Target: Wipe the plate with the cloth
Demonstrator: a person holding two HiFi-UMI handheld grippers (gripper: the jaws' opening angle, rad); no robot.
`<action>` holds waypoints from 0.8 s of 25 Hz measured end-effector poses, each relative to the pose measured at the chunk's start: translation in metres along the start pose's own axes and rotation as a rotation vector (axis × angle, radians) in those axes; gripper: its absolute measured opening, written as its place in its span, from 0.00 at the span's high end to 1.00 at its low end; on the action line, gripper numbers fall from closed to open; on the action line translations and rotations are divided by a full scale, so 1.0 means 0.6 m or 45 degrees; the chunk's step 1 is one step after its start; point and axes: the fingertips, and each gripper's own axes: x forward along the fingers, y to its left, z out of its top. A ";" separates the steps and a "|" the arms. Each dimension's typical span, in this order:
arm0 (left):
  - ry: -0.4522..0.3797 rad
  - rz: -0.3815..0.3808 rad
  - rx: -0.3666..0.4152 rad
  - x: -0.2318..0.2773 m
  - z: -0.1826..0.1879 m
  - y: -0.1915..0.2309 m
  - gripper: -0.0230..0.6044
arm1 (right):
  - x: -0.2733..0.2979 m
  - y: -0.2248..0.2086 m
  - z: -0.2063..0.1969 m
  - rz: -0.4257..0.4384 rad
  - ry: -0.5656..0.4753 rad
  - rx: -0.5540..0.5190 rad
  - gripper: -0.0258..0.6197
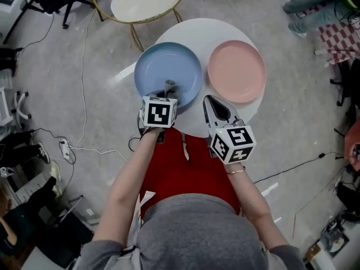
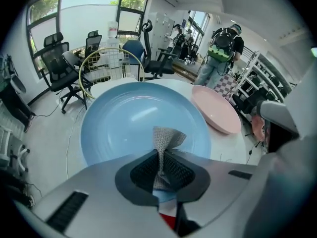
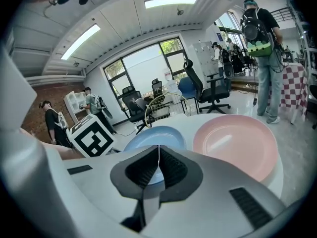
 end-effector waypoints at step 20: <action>-0.062 0.119 -0.052 -0.069 -0.013 0.151 0.91 | 0.072 0.122 0.011 0.103 0.012 -0.070 0.91</action>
